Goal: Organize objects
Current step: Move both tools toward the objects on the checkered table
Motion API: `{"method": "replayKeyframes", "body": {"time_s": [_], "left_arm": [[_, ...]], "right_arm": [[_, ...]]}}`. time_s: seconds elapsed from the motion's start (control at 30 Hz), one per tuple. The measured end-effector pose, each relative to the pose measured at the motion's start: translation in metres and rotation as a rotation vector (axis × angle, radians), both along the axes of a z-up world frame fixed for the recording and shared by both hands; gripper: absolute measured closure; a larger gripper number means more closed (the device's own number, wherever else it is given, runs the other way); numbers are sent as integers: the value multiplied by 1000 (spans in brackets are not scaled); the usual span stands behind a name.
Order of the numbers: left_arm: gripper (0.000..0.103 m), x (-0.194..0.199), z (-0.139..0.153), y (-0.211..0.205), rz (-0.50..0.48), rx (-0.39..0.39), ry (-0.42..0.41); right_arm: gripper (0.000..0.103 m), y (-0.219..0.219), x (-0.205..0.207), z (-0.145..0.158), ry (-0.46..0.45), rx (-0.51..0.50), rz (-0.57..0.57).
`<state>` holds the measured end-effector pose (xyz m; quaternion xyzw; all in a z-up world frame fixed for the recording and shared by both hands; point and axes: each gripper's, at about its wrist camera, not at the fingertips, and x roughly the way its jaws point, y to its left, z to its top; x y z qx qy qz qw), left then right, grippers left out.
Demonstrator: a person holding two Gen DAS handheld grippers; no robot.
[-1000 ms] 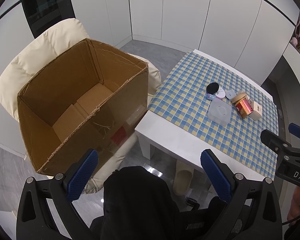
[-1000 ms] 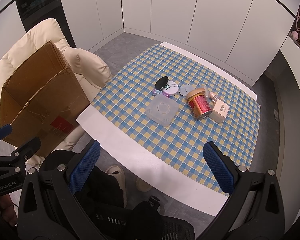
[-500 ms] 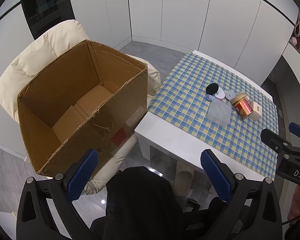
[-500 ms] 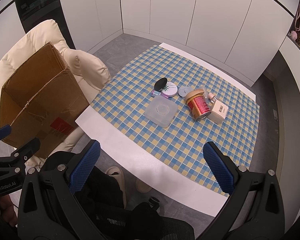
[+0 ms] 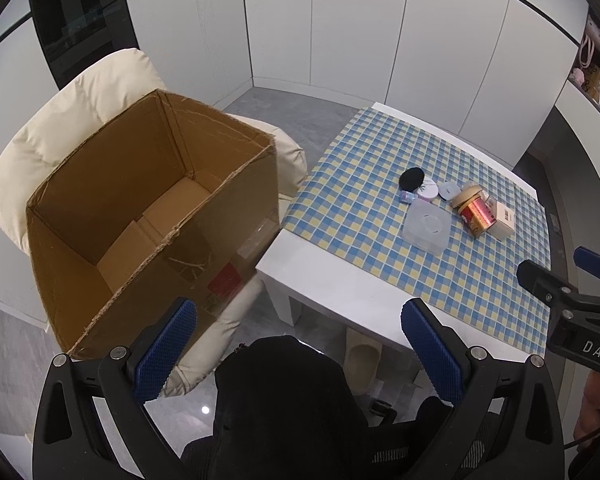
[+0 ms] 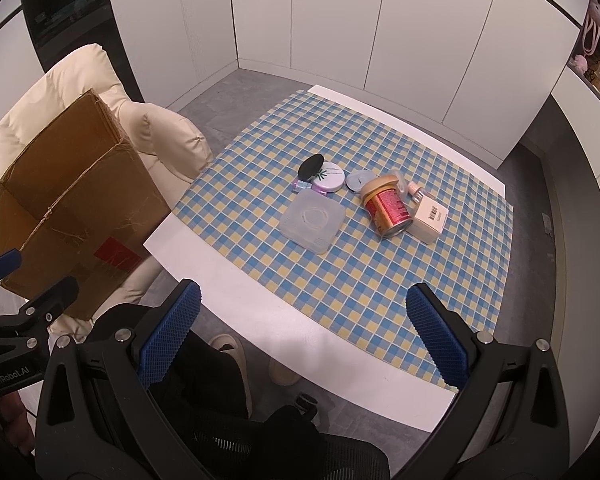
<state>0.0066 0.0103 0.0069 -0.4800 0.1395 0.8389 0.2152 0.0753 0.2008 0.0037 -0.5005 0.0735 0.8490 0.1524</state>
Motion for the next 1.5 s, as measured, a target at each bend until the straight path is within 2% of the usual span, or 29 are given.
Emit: {"method": "replayKeyframes", "body": {"time_s": [0.77,1.0,1.3,1.5], "left_arm": [[1,24,-1,60,-134,5,-5],[1,29,-2,78,-172,3,-7],[1,25,-6,109,-206,-6,-7],[1,19,-16,130,-245,-31,-6]], "right_arm": [[0,52,42,-2,-4,-3,-141],[0,64,50,0,7,-1,-151],[0,83,49,11,30,20,-166],[0,108,41,2,14,-31,-167]]}}
